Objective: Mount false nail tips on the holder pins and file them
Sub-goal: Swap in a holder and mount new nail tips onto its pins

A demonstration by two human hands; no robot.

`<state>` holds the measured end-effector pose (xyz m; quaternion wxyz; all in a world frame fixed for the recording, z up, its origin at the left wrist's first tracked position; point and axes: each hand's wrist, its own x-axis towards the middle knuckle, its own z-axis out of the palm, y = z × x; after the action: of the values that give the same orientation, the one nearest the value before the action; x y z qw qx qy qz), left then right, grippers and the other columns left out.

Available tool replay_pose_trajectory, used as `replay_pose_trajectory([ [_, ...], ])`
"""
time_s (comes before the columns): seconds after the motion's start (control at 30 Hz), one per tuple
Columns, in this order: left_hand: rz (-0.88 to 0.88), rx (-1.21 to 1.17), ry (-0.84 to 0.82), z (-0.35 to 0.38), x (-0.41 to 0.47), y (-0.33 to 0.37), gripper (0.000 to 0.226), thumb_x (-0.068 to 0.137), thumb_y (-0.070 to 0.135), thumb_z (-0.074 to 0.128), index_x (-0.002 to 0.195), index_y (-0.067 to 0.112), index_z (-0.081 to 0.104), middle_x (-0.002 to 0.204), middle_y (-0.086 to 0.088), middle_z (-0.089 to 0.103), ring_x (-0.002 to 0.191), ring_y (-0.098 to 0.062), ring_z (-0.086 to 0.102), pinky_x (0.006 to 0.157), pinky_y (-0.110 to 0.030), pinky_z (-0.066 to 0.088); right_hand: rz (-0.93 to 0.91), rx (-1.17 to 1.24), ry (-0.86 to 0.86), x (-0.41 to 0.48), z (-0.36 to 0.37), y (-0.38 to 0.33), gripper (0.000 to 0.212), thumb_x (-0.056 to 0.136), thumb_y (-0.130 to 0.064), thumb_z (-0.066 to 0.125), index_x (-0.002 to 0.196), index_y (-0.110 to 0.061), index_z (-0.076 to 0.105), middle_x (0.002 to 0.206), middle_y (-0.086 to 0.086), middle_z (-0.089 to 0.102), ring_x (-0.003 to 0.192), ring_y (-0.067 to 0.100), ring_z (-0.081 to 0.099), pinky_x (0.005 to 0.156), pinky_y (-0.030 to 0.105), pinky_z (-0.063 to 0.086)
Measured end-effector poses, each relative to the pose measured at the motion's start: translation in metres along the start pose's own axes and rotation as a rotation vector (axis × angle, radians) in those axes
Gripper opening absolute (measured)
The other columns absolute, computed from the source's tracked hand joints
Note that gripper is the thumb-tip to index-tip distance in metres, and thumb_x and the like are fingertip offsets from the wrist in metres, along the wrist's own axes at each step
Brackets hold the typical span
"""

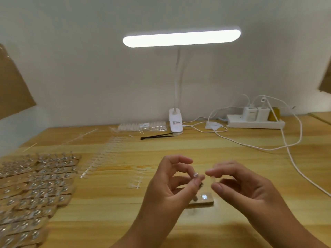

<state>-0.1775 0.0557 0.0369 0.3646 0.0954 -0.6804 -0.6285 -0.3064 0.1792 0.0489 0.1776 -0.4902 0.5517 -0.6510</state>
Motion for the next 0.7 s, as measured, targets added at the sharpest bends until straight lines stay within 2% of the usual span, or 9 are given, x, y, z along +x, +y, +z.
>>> replay_pose_trajectory([
  [0.1,-0.022,-0.023,-0.032,0.0,-0.001,-0.003,0.028,0.078,0.018,0.077,0.098,0.032,0.064,0.086,0.007,0.065,0.086,-0.02,0.073,0.073,-0.025,0.056,0.008,-0.003,0.01,-0.001,-0.001,-0.002,0.017,0.069,-0.027,0.073,0.085,-0.031,0.078,0.094,-0.007,0.069,0.088,0.009,0.065,0.075,0.015,0.051],
  [0.17,0.008,0.031,-0.057,0.001,-0.002,-0.006,0.029,0.075,0.024,0.077,0.099,0.034,0.064,0.086,0.007,0.066,0.087,-0.016,0.071,0.072,-0.024,0.056,0.002,-0.003,0.014,-0.002,0.0,-0.002,0.017,0.071,-0.025,0.073,0.085,-0.03,0.078,0.091,-0.006,0.068,0.088,0.011,0.064,0.075,0.017,0.052],
  [0.3,0.106,0.066,-0.08,0.007,-0.006,-0.009,0.028,0.078,0.024,0.076,0.102,0.033,0.064,0.086,0.006,0.067,0.089,-0.014,0.069,0.071,-0.023,0.057,0.006,0.049,0.002,-0.004,0.003,0.001,0.015,0.072,-0.019,0.073,0.086,-0.022,0.076,0.088,0.001,0.067,0.087,0.018,0.064,0.076,0.026,0.055],
  [0.4,0.139,0.081,-0.064,0.008,-0.007,-0.009,0.026,0.079,0.029,0.076,0.101,0.033,0.064,0.087,0.005,0.068,0.087,-0.012,0.069,0.071,-0.022,0.057,0.019,0.076,-0.023,-0.005,0.002,0.001,0.013,0.075,-0.013,0.073,0.087,-0.018,0.075,0.087,0.001,0.068,0.086,0.016,0.065,0.074,0.024,0.055],
  [0.5,0.145,0.094,-0.051,0.007,-0.007,-0.009,0.027,0.078,0.029,0.076,0.102,0.034,0.064,0.09,0.002,0.069,0.09,-0.015,0.07,0.074,-0.023,0.057,0.017,0.098,-0.059,-0.005,0.001,-0.002,0.012,0.078,-0.015,0.075,0.089,-0.015,0.075,0.088,0.0,0.069,0.086,0.015,0.066,0.072,0.02,0.054],
  [0.7,0.159,0.106,-0.051,0.006,-0.008,-0.011,0.028,0.079,0.026,0.074,0.103,0.035,0.064,0.095,0.0,0.071,0.096,-0.021,0.07,0.077,-0.025,0.057,0.047,0.077,-0.078,-0.005,0.0,-0.001,0.016,0.076,-0.012,0.071,0.091,-0.017,0.076,0.091,0.001,0.069,0.088,0.015,0.068,0.075,0.025,0.057],
])
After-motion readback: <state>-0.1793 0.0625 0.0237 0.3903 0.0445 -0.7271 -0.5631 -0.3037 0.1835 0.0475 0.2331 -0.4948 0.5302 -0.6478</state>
